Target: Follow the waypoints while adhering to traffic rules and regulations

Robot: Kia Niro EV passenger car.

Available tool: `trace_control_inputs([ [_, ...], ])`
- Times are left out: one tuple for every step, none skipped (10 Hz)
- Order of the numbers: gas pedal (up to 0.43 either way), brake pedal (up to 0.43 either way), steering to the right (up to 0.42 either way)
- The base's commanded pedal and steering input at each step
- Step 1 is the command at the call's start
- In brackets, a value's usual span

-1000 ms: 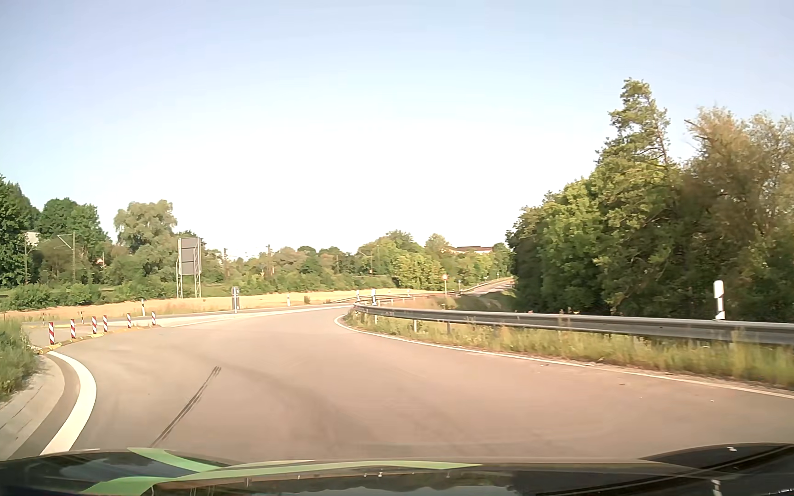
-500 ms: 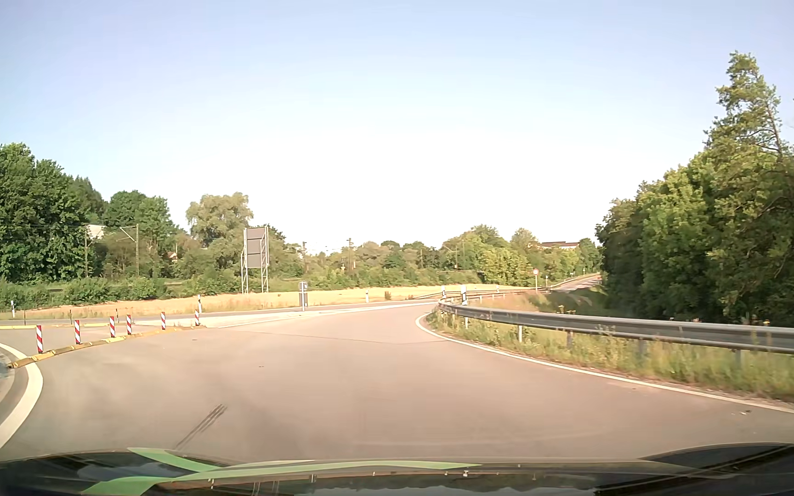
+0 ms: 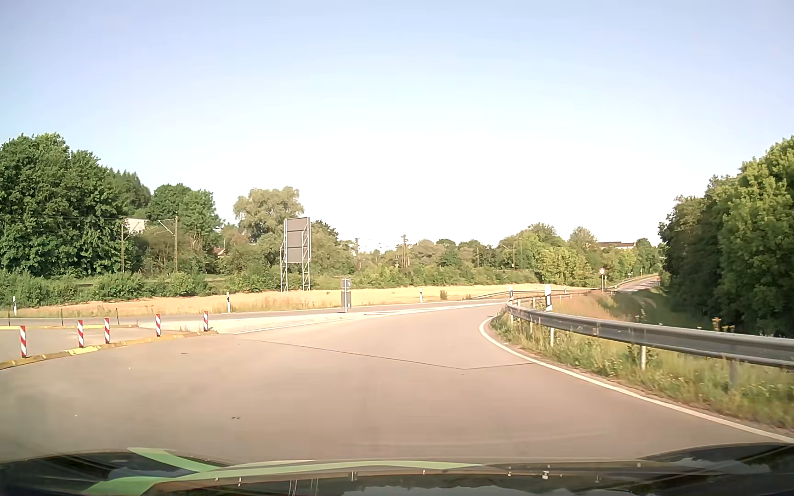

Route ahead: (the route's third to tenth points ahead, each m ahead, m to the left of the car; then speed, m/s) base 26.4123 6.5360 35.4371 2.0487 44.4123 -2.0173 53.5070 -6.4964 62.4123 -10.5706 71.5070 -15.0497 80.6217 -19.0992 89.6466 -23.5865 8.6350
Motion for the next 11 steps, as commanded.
trace_control_inputs([
  [0.15, 0.0, -0.025],
  [0.15, 0.0, -0.012],
  [0.15, 0.0, -0.005],
  [0.15, 0.0, -0.005],
  [0.15, 0.0, -0.004],
  [0.15, 0.0, 0.007],
  [0.15, 0.0, 0.016],
  [0.15, 0.0, 0.019],
  [0.15, 0.0, 0.021],
  [0.15, 0.0, 0.023],
  [0.15, 0.0, 0.028],
])
